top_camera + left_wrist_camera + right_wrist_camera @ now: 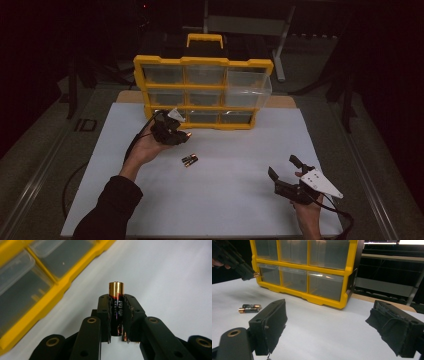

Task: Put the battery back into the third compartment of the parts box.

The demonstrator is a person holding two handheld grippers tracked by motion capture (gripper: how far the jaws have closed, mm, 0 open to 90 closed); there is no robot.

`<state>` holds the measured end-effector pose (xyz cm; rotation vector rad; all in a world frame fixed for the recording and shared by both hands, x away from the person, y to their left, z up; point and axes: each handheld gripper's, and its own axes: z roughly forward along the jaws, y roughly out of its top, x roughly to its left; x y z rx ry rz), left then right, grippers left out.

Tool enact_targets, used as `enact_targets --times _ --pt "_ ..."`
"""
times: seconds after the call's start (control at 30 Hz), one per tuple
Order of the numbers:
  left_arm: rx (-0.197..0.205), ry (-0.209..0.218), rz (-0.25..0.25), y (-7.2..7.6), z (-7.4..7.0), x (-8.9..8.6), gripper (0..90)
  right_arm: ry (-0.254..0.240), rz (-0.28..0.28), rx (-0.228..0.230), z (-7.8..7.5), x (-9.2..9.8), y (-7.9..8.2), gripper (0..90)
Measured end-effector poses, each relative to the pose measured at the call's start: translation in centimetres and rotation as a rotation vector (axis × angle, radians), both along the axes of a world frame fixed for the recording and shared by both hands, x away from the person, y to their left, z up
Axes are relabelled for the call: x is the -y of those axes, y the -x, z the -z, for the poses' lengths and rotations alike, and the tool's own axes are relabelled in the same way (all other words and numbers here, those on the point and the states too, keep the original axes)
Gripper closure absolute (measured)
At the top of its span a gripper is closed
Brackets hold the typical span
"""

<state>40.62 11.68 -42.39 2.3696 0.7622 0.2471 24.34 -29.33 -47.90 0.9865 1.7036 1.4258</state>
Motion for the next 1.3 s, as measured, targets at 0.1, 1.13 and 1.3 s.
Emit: enact_targets --times 0.1,1.13,1.3 --pt "0.018 0.026 0.008 0.2 -0.7 0.2 77.6 0.0 0.0 0.002 0.0 0.0 0.0 13.1" --pt "0.156 0.194 0.077 1.0 -8.3 2.6 77.5 -0.002 -0.001 0.004 0.0 0.0 0.0 13.1" --pt "0.171 0.214 0.071 0.7 -9.2 2.6 77.6 -0.003 -0.002 0.004 0.0 0.0 0.0 13.1"
